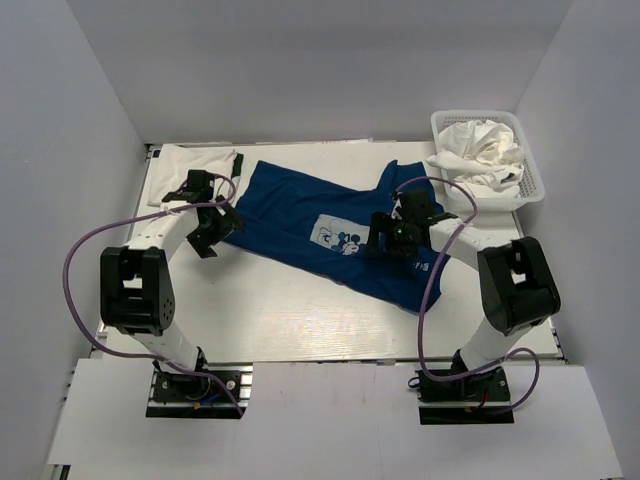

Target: Fold and stack the t-shirts

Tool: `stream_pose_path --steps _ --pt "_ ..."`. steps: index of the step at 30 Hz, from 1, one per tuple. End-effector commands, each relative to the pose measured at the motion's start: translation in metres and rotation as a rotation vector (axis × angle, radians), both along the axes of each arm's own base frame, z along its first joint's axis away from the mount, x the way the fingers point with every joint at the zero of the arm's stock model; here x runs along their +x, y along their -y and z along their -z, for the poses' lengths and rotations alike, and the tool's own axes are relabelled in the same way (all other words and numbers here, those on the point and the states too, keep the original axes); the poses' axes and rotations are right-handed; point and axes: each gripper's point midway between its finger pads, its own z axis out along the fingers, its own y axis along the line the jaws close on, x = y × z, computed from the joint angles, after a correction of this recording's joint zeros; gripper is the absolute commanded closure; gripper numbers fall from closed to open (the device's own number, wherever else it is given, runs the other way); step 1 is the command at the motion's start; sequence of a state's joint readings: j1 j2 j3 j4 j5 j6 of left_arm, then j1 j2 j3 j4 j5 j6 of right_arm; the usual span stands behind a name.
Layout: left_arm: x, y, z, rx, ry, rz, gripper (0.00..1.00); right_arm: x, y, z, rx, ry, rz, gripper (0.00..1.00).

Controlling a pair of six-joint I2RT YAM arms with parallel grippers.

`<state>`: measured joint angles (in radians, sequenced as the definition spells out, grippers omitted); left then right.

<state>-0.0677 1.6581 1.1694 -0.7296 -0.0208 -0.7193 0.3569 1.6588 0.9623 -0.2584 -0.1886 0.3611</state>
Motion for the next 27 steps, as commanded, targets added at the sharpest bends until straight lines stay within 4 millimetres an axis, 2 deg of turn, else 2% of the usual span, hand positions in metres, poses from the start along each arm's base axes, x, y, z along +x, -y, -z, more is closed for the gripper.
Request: stream_pose_path --steps 1,2,3,4,5,7,8,9,10,11,13,14,15,16,18,19,20,21,22,23,24,25,27 --pt "0.002 -0.007 -0.027 0.038 0.069 -0.005 0.0 0.057 -0.021 -0.026 0.071 0.204 0.007 0.09" --pt "0.002 -0.008 -0.03 0.046 0.068 -0.009 0.0 0.064 -0.03 -0.032 0.1 0.234 -0.012 0.09" --pt "0.002 -0.008 -0.033 0.047 0.065 -0.009 0.0 0.08 -0.039 -0.051 0.133 0.294 -0.025 0.09" --pt "0.0 -0.01 -0.036 0.055 0.067 -0.013 0.0 0.089 -0.047 -0.053 0.144 0.335 -0.037 0.09" --pt "0.003 -0.01 -0.039 0.054 0.076 -0.013 0.0 0.103 -0.056 -0.068 0.172 0.401 -0.042 0.09" --pt "-0.003 -0.012 -0.045 0.065 0.076 -0.018 0.0 0.12 -0.066 -0.078 0.18 0.432 -0.041 0.09" --pt "-0.003 -0.014 -0.048 0.074 0.086 -0.023 0.0 0.133 -0.069 -0.079 0.169 0.445 -0.038 0.09" --pt "-0.003 -0.014 -0.048 0.074 0.086 -0.023 0.0 0.136 -0.071 -0.068 0.155 0.419 -0.039 0.09" --pt "-0.003 -0.014 -0.052 0.073 0.1 -0.024 0.0 0.148 -0.076 -0.083 0.161 0.454 -0.037 0.09" --pt "-0.005 -0.014 -0.049 0.074 0.091 -0.023 0.0 0.151 -0.07 -0.064 0.107 0.421 -0.017 0.09" --pt "-0.008 -0.015 -0.051 0.074 0.089 -0.023 0.0 0.16 -0.061 -0.068 0.063 0.424 0.023 0.09" --pt "-0.008 -0.015 -0.051 0.074 0.089 -0.023 0.0 0.155 -0.059 -0.063 0.026 0.399 0.017 0.09" --pt "-0.008 -0.015 -0.051 0.074 0.089 -0.023 0.0 0.151 -0.054 -0.074 0.009 0.411 0.014 0.09" --pt "-0.006 -0.015 -0.049 0.074 0.095 -0.023 0.0 0.138 -0.045 -0.066 -0.03 0.36 0.012 0.09" --pt "-0.005 -0.011 -0.048 0.055 0.103 -0.015 0.0 0.114 -0.036 -0.08 -0.062 0.371 -0.004 0.09" --pt "0.0 -0.008 -0.05 0.042 0.125 -0.01 0.0 0.096 -0.03 -0.087 -0.075 0.346 -0.015 0.09" --pt "0.002 -0.005 -0.051 0.026 0.135 0.007 0.0 0.077 -0.017 -0.068 -0.126 0.295 -0.008 0.09" --pt "0.002 -0.003 -0.046 0.017 0.127 0.012 0.0 0.071 -0.006 -0.066 -0.185 0.3 0.021 0.09" --pt "0.002 0.001 -0.044 -0.005 0.129 0.023 0.0 0.054 0.005 -0.079 -0.208 0.294 0.036 0.09" --pt "0.005 0.008 -0.043 -0.022 0.146 0.04 0.0 0.048 0.014 -0.076 -0.237 0.281 0.056 0.09" --pt "0.008 0.011 -0.042 -0.035 0.151 0.058 0.0 0.032 0.041 -0.056 -0.341 0.23 0.104 0.09" --pt "0.01 0.018 -0.045 -0.067 0.163 0.075 0.0 0.026 0.048 -0.061 -0.347 0.235 0.136 0.09" --pt "0.019 0.031 -0.043 -0.113 0.188 0.109 0.0 0.005 0.066 -0.045 -0.415 0.174 0.162 0.09"
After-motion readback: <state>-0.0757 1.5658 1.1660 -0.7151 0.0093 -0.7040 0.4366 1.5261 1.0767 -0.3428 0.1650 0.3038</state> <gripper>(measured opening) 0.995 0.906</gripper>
